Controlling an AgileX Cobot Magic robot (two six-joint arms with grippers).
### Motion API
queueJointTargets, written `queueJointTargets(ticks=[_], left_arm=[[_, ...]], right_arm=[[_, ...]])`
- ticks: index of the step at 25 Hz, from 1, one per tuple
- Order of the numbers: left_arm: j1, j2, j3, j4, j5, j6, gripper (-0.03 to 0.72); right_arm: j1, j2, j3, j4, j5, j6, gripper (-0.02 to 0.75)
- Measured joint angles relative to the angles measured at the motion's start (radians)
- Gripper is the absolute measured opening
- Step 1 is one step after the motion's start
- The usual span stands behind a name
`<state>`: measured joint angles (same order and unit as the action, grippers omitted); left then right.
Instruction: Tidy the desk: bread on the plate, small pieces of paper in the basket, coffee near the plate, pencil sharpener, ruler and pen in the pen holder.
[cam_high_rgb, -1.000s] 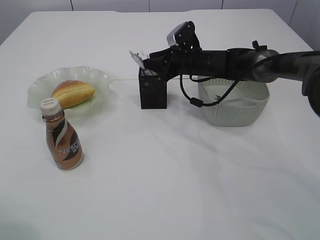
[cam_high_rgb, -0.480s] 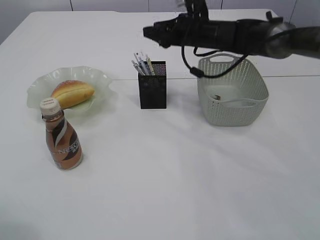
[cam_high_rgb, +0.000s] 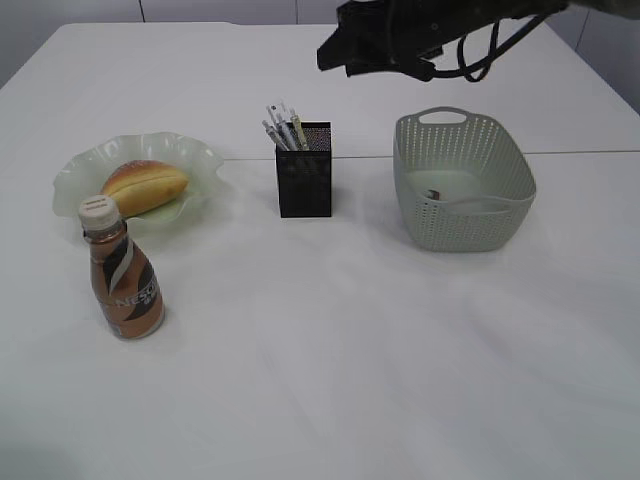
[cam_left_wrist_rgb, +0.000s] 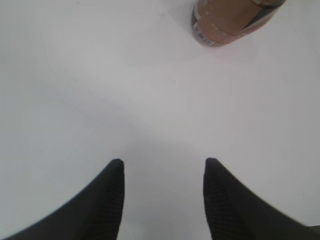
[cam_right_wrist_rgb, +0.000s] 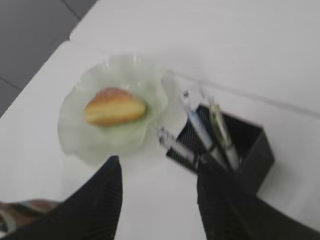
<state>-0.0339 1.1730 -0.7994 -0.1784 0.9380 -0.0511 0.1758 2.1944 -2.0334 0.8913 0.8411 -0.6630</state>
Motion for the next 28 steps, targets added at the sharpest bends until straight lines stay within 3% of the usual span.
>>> queueJointTargets(ticks=[4,8,14,20,28], left_arm=[[0.000,0.000,0.000,0.000,0.000,0.000,0.379],[0.000,0.000,0.000,0.000,-0.002,0.000,0.379],[0.000,0.000,0.000,0.001,-0.010,0.000,0.379],[0.000,0.000,0.000,0.040,0.014,0.000,0.379],[0.000,-0.097,0.000,0.096,0.067,0.000,0.365]], right_arm=[[0.000,-0.026,0.000,-0.197,0.206,0.336,0.365],[0.000,-0.045,0.000,-0.304,0.350,0.490,0.365],[0.000,-0.093,0.015,-0.660,0.389,0.688,0.365],[0.000,-0.187,0.112,-0.754,0.393,0.719,0.365],[0.004,-0.381,0.470,-0.871,0.393,0.721,0.365]])
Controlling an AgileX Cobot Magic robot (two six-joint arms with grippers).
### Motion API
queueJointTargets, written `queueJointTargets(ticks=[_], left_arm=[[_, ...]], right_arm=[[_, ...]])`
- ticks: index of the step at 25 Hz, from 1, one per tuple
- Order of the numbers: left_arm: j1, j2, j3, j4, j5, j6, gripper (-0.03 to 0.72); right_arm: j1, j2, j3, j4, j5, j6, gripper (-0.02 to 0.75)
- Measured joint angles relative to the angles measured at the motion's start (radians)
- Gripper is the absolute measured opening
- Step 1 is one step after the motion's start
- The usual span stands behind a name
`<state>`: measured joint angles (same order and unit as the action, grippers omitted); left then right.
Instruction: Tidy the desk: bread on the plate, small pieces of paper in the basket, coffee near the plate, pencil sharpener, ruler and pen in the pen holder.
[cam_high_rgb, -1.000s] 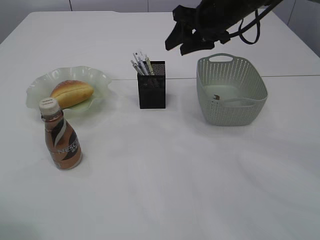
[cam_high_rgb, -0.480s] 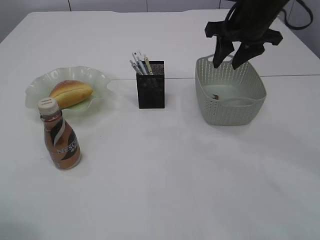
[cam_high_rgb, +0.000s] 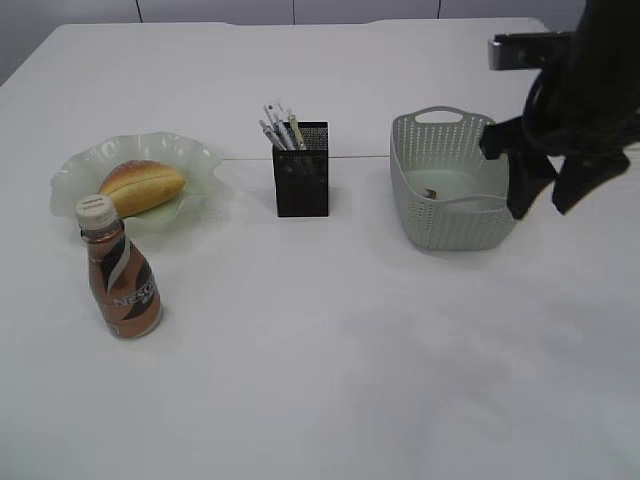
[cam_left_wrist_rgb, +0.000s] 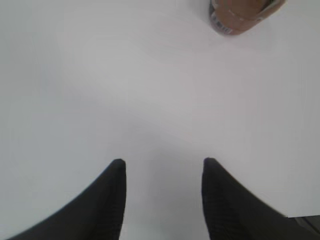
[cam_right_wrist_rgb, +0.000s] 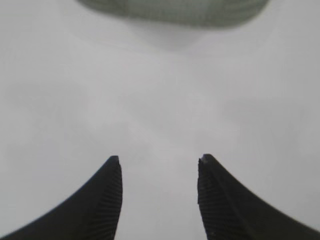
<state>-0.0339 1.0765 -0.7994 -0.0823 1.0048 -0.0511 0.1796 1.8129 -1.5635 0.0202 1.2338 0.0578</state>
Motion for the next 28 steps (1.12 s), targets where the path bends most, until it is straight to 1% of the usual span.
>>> queueJointTargets(ticks=[5,8,11,16,21,25,28], left_arm=[[0.000,-0.116,0.000,0.006,0.029,0.000,0.345],[0.000,-0.168,0.000,0.064,0.045,0.000,0.343],[0.000,-0.215,0.000,0.140,0.055,0.000,0.343],[0.000,-0.292,0.005,0.131,0.093,-0.008,0.343],[0.000,-0.432,0.084,0.125,0.114,-0.013,0.343],[0.000,-0.581,0.183,0.125,0.142,-0.015,0.343],[0.000,-0.712,0.224,0.125,0.170,-0.015,0.343]], right_arm=[[0.000,-0.158,0.239,-0.002,0.000,-0.004,0.365],[0.000,-0.261,0.347,-0.009,0.000,-0.006,0.365],[0.000,-0.369,0.419,-0.026,0.000,-0.006,0.365],[0.000,-0.528,0.495,-0.026,0.000,-0.006,0.365],[0.000,-0.721,0.591,-0.027,0.000,-0.007,0.365],[0.000,-0.896,0.683,-0.027,0.000,-0.008,0.365],[0.000,-1.045,0.752,-0.027,0.002,-0.004,0.365]])
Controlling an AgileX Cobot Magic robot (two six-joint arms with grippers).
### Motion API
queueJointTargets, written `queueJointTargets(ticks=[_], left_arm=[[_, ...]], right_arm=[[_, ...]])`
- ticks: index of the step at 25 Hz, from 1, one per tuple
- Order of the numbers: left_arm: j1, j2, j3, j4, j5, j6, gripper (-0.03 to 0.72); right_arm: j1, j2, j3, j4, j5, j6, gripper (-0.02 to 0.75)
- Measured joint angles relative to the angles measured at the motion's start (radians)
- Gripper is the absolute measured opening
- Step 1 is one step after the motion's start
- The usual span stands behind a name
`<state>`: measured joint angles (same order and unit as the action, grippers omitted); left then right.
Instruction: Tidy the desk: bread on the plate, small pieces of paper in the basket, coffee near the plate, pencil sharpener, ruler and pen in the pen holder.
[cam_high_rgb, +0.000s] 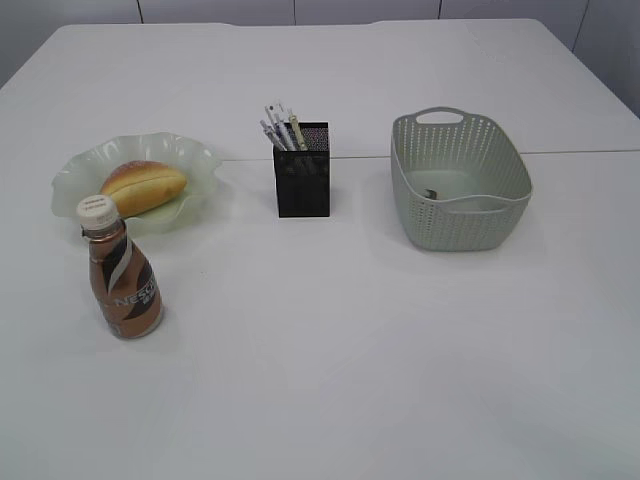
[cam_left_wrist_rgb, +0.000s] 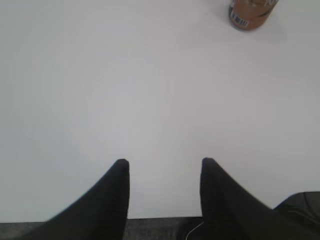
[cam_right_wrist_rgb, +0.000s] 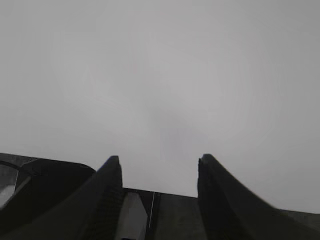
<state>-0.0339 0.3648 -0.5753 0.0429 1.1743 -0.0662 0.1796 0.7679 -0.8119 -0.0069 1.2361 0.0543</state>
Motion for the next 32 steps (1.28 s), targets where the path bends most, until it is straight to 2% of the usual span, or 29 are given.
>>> queueJointTargets(ticks=[9,17,24,32], left_arm=[[0.000,-0.331,0.007,-0.007,0.034,-0.002,0.342],[0.000,-0.353,0.009,-0.013,0.037,-0.002,0.342],[0.000,-0.353,0.026,-0.020,-0.024,-0.002,0.339],[0.000,-0.353,0.047,-0.025,-0.066,-0.002,0.339]], right_arm=[[0.000,-0.432,0.149,-0.030,0.019,0.013,0.365],[0.000,-0.734,0.160,-0.074,0.034,0.015,0.365],[0.000,-0.788,0.231,-0.102,0.033,0.015,0.365],[0.000,-0.788,0.298,-0.096,-0.081,0.017,0.365]])
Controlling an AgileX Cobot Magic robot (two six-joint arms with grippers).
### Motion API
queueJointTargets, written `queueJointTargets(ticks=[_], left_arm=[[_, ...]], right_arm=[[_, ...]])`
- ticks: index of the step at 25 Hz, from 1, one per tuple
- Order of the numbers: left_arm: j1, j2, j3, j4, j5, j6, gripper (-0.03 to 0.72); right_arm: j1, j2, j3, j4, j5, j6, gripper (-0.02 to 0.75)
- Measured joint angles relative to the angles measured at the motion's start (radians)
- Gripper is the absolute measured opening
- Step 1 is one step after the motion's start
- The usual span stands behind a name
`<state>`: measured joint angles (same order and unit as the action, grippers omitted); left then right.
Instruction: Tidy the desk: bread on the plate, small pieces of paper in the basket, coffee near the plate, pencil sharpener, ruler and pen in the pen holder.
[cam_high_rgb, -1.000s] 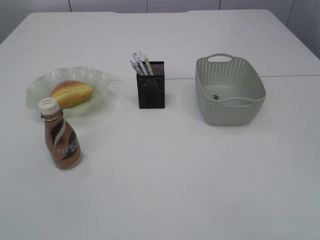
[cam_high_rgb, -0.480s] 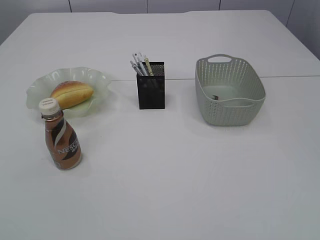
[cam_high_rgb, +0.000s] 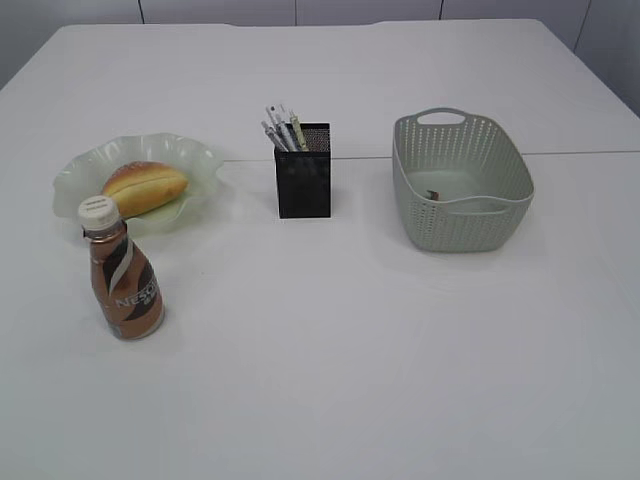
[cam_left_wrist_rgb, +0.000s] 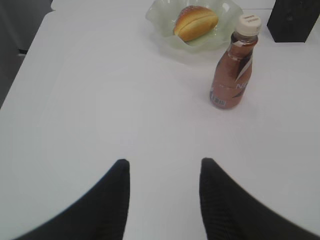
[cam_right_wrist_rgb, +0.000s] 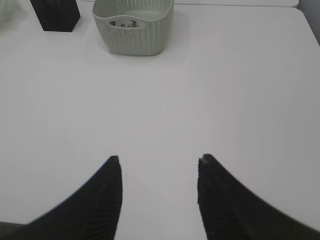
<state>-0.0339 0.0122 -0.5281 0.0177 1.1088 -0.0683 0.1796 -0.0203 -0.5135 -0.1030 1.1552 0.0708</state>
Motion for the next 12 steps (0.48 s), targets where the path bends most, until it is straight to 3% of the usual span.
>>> queueJointTargets(ticks=[12], left_arm=[[0.000,0.000,0.000,-0.076,-0.004,0.000,0.330]], right_arm=[[0.000,0.000,0.016,-0.015,0.000,-0.038,0.365]])
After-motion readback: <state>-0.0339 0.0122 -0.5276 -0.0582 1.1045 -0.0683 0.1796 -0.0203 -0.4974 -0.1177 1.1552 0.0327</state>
